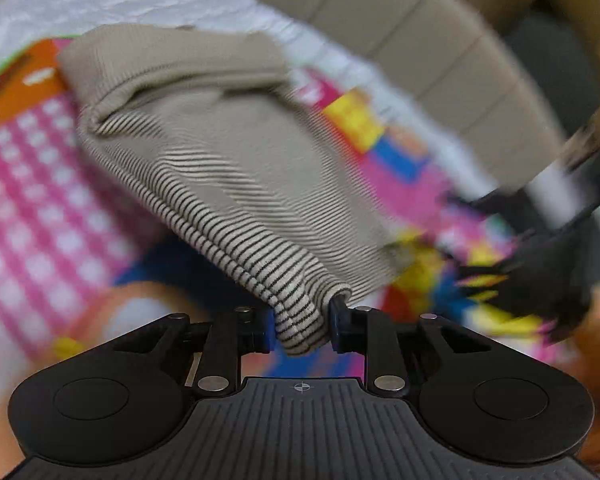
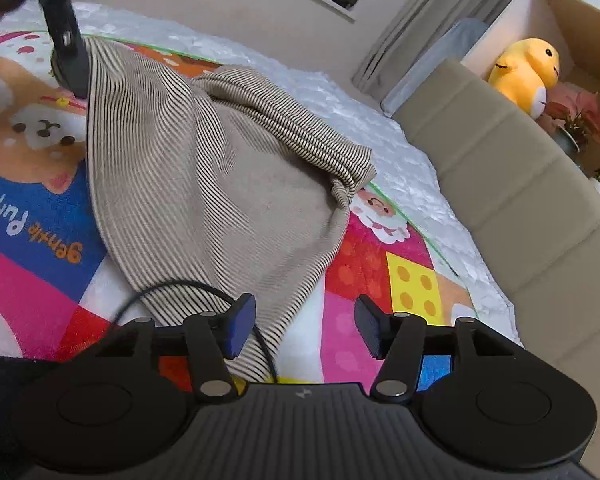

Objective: Fold clothes

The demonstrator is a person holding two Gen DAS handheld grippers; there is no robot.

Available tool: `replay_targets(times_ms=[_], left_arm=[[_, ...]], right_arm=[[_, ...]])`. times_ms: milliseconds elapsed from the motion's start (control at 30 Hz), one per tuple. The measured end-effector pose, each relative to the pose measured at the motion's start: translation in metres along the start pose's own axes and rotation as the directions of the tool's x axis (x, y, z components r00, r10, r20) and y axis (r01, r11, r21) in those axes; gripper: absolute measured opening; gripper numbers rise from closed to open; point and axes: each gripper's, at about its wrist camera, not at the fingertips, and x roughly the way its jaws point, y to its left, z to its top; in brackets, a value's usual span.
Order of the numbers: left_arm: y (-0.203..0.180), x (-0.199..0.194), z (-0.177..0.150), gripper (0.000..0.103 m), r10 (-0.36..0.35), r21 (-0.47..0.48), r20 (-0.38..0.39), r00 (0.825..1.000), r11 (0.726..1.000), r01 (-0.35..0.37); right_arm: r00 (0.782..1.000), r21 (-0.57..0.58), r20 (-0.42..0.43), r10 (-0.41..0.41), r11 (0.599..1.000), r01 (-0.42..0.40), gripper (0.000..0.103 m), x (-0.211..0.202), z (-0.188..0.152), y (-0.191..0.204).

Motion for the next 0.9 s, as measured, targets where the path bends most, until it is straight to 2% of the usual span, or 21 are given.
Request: replay_targets(times_ms=[67,200,333,400,433,500,667,800,900], left_arm=[[0.0,-0.01,0.0,0.029,-0.02,-0.029,-0.012,1.0,0.999,0.019],[0.005,-0.018,-0.007,0.033,0.051,-0.004,-0.076,0.996,0.999,-0.052],[0.01,-0.026,-0.013,0.053,0.076,0.002,-0.095,0.993,0.997,-0.076],[0.012,-0.029,-0.009,0.056,0.092,-0.01,-0.068,0.993,0.996,-0.092],[0.013,-0.031,-0.006,0.063,0.1,-0.017,-0.053,0.994,0.995,-0.101],[0.015,-0.034,-0.002,0.069,0.118,-0.032,-0.025,0.993,0.992,-0.119],[0.026,-0.01,0.027,0.077,0.155,-0.131,0.077,0.985,0.981,-0.144],[0.048,0.014,0.048,0.082,0.183,-0.23,0.147,0.972,0.962,-0.146],[0.074,0.035,0.064,0.083,0.188,-0.309,0.169,0.967,0.942,-0.129]], right_arm=[[1.0,0.002,0.011,0.002,1.0,-0.002,0.061,-0.001,0.002,0.0],[1.0,0.015,0.025,0.008,1.0,-0.008,0.065,-0.001,0.007,-0.002],[0.999,0.027,0.042,0.003,1.0,-0.005,0.07,0.001,0.015,-0.002],[0.998,0.041,0.06,-0.002,0.999,0.0,0.072,0.003,0.02,-0.004],[0.998,0.055,0.07,-0.005,0.999,0.002,0.072,0.004,0.024,-0.006],[0.996,0.081,0.09,-0.013,0.997,0.005,0.073,0.006,0.03,-0.009],[0.991,0.189,0.129,-0.034,0.982,0.009,0.078,0.016,0.048,-0.029],[0.989,0.315,0.141,-0.037,0.949,-0.01,0.085,0.039,0.064,-0.048],[0.991,0.401,0.125,-0.044,0.916,-0.01,0.086,0.065,0.078,-0.057]])
